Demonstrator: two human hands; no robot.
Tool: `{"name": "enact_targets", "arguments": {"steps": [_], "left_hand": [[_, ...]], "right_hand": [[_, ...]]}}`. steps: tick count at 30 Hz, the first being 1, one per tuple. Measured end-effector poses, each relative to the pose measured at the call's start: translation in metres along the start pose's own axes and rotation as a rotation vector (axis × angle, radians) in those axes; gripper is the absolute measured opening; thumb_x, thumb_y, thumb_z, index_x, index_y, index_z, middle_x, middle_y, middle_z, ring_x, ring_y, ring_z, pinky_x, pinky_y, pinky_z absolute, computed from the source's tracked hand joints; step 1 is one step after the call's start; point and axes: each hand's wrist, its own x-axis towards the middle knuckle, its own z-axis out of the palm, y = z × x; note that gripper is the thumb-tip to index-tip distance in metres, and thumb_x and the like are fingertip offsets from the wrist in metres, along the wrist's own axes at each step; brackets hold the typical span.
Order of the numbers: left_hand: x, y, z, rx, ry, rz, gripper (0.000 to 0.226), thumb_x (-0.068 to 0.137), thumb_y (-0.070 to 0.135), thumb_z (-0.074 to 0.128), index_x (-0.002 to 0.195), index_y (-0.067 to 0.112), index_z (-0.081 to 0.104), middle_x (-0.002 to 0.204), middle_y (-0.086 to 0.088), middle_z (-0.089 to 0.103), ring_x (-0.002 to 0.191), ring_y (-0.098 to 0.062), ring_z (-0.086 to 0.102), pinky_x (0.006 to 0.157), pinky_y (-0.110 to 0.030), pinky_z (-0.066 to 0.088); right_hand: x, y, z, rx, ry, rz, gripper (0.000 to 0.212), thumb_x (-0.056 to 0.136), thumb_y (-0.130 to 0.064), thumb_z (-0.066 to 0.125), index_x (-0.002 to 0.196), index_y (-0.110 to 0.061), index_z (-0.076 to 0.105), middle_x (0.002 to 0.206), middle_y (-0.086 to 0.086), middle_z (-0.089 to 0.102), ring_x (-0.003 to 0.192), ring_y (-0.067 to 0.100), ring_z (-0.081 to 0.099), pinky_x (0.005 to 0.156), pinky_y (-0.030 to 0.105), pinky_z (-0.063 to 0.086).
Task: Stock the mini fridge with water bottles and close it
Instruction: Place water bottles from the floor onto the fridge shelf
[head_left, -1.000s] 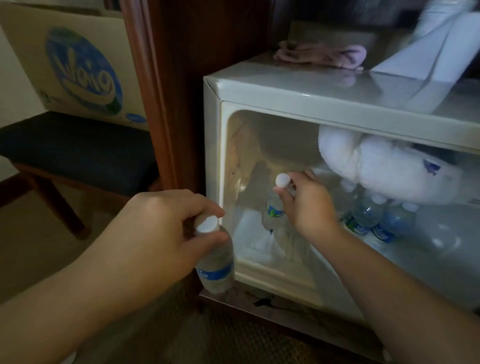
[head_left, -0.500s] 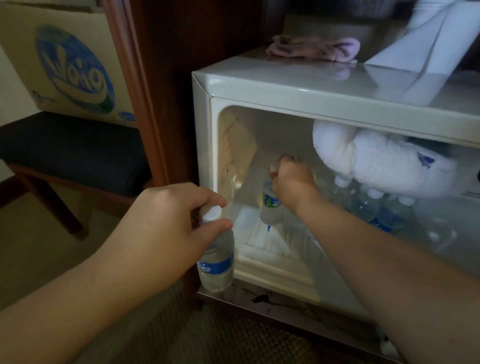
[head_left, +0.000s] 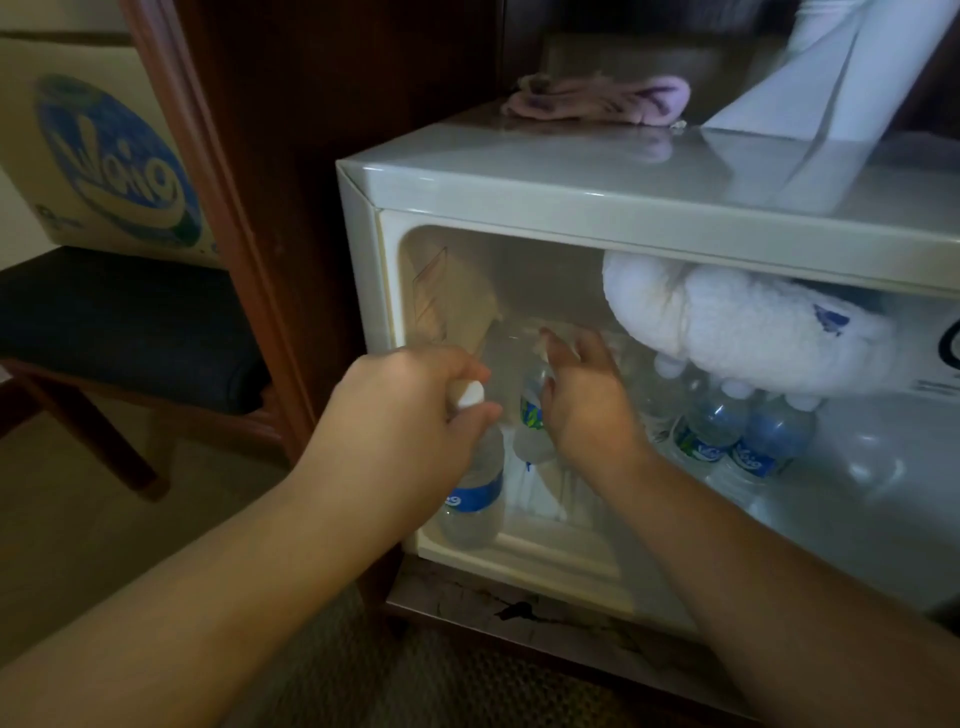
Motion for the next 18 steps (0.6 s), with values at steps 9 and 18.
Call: {"name": "enact_targets", "arguments": {"steps": [9, 18], "left_hand": [[0.050, 0.008, 0.045, 0.176, -0.073, 0.090, 0.026, 0.098, 0.034, 0.065, 0.117, 0.018, 0.070, 0.104, -0.002, 0.072, 0.095, -0.023, 0.068, 0.085, -0.037, 0.055], [0.095, 0.001, 0.088, 0.383, -0.248, 0.091, 0.026, 0.094, 0.015, 0.060, 0.120, 0.015, 0.066, 0.109, -0.011, 0.070, 0.100, -0.033, 0.067, 0.089, -0.044, 0.056]], "right_hand": [[-0.110, 0.093, 0.057, -0.036, -0.256, 0.006, 0.045, 0.097, -0.046, 0.044, 0.131, -0.023, 0.062, 0.130, 0.001, 0.057, 0.117, 0.025, 0.059, 0.095, 0.047, 0.051], [-0.144, 0.115, 0.084, -0.246, -0.433, 0.098, 0.068, 0.099, -0.070, 0.013, 0.161, -0.043, 0.016, 0.173, 0.001, 0.008, 0.159, 0.026, 0.005, 0.125, 0.060, 0.007]]}}
